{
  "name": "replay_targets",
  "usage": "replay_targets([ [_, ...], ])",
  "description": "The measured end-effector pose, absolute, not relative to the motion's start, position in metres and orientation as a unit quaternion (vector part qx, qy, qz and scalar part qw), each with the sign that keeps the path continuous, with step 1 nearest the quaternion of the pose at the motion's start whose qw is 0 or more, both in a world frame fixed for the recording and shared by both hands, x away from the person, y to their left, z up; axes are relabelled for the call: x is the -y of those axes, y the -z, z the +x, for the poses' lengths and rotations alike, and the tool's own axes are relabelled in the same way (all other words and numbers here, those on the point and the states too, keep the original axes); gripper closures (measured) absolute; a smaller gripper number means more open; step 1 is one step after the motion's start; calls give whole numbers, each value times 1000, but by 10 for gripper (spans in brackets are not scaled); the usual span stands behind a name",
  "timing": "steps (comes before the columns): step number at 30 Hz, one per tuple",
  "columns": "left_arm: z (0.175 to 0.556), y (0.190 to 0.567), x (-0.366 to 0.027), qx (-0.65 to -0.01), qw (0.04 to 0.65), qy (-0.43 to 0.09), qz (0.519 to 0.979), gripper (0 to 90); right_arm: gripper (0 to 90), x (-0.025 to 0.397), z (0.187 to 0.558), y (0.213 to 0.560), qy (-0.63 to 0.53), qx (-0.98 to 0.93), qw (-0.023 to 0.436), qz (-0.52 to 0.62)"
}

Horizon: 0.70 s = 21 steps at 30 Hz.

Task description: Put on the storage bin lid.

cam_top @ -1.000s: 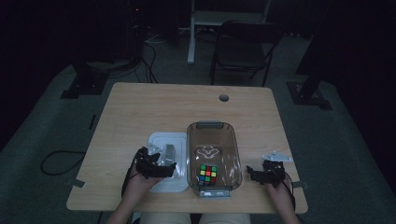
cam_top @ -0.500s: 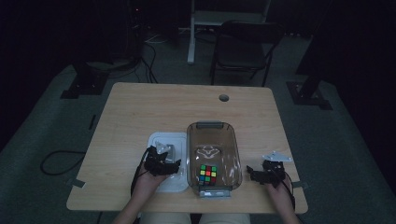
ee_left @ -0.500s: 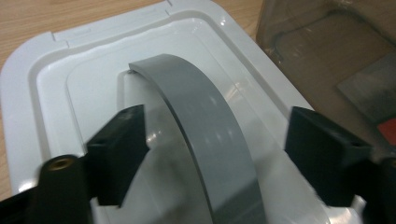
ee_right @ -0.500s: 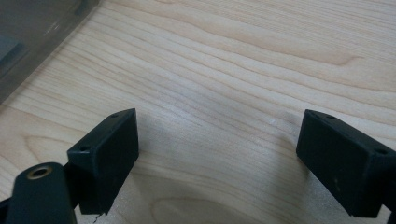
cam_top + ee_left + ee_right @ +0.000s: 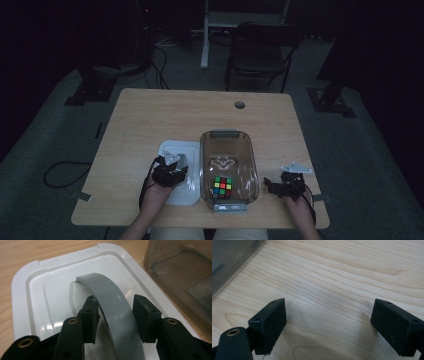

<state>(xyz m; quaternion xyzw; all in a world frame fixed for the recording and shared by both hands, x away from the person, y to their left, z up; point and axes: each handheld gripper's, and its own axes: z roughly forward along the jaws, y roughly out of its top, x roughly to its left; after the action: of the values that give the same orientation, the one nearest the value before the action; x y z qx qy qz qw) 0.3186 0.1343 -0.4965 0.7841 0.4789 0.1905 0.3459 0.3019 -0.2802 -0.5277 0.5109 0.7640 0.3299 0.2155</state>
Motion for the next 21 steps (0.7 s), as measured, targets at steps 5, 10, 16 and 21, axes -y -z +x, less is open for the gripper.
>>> replay_targets([
  [5,319,493,-146,-482,356,-208,773,677,129,282,302,527,-337,-761,211,513],
  [10,319,486,-158,-484,353,-208,773,682,129,280,300,527,-351,-757,207,512],
  [16,321,474,-177,-502,370,-195,757,683,130,263,295,522,-372,-769,201,480],
  [21,319,463,-189,-509,379,-194,748,684,128,252,291,517,-398,-768,191,464],
])
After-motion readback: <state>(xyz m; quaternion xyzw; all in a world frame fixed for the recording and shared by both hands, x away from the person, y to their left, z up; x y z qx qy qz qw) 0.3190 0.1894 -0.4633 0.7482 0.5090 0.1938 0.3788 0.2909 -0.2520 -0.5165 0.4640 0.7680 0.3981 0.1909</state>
